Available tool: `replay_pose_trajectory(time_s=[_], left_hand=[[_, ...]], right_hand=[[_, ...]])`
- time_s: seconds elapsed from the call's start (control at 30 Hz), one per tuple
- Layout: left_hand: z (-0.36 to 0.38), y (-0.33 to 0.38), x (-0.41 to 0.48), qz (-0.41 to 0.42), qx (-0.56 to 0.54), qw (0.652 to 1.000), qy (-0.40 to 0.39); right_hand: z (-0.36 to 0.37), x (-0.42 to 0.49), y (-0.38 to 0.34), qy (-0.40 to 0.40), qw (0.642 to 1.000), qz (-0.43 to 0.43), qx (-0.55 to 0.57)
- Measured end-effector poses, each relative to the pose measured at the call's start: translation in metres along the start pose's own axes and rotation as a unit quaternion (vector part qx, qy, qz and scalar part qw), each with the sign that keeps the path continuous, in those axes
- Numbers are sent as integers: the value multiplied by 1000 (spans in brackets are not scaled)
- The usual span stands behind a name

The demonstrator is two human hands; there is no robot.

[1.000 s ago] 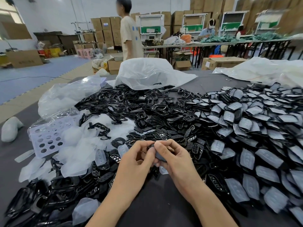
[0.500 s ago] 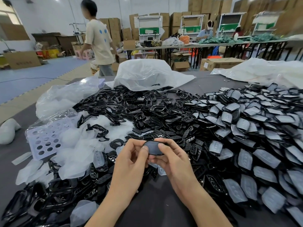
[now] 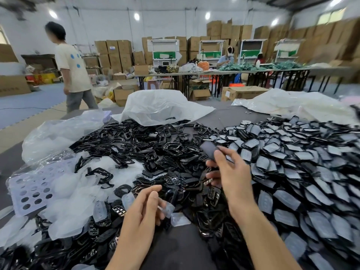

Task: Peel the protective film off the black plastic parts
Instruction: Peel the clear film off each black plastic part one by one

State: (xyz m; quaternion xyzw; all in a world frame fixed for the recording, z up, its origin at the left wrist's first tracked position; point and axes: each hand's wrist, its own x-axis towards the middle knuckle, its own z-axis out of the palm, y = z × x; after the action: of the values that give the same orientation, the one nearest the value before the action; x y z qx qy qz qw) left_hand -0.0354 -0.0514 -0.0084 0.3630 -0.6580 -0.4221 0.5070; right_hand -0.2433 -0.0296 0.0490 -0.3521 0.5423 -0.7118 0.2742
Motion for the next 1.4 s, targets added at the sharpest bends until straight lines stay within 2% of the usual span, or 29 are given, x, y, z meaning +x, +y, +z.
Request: replay_pose_trajectory(time_s=[0.07,0.13,0.23,0.33,0.37,0.43,0.47,0.53,0.63,0.7,0.77,0.87,0.97,1.13,1.23,1.33,1.4], left_hand=[[0,0,-1,15,26,1000,-6],[1,1,-2,22,59,998,-15],[2,3,-6,51,136,989,-33],[4,0,-11,109,249,959,-82],[5,-3,-12,151,311,932,-108],[8,-9,-12,230,439,855,-156],[8,-13,-10,246,484,826,-152],[2,-18,-2,233,525,811,-111],[-12,-20,16,139,600,787,-42],[-21,-21,27,80,613,785,-26],[-26,-25,34,64,614,787,-16],[-25,-25,34,59,601,797,-13],[-26,-22,29,92,562,821,-30],[-26,-20,22,201,490,834,-153],[-22,-14,21,169,425,875,-158],[-22,-13,18,104,355,924,-96],[-22,-11,17,90,328,938,-60]], right_hand=[[-27,42,-25,122,992,-34,26],[-49,71,-40,214,976,-29,31],[-60,72,-34,232,972,6,-37],[-41,40,-12,149,984,-22,-91],[-30,26,-3,106,988,-30,-104],[-3,-3,15,17,990,-38,-138],[12,-16,25,-27,985,-45,-164],[38,-36,45,-99,962,-77,-244],[60,-49,68,-172,878,-126,-428],[64,-50,77,-196,818,-143,-522],[62,-50,80,-198,802,-155,-542],[59,-48,82,-176,831,-166,-501],[59,-48,79,-150,874,-169,-431],[56,-47,70,-150,938,-101,-295],[54,-45,67,-168,942,-82,-278],[55,-45,66,-195,937,-86,-277],[56,-47,67,-221,928,-91,-287]])
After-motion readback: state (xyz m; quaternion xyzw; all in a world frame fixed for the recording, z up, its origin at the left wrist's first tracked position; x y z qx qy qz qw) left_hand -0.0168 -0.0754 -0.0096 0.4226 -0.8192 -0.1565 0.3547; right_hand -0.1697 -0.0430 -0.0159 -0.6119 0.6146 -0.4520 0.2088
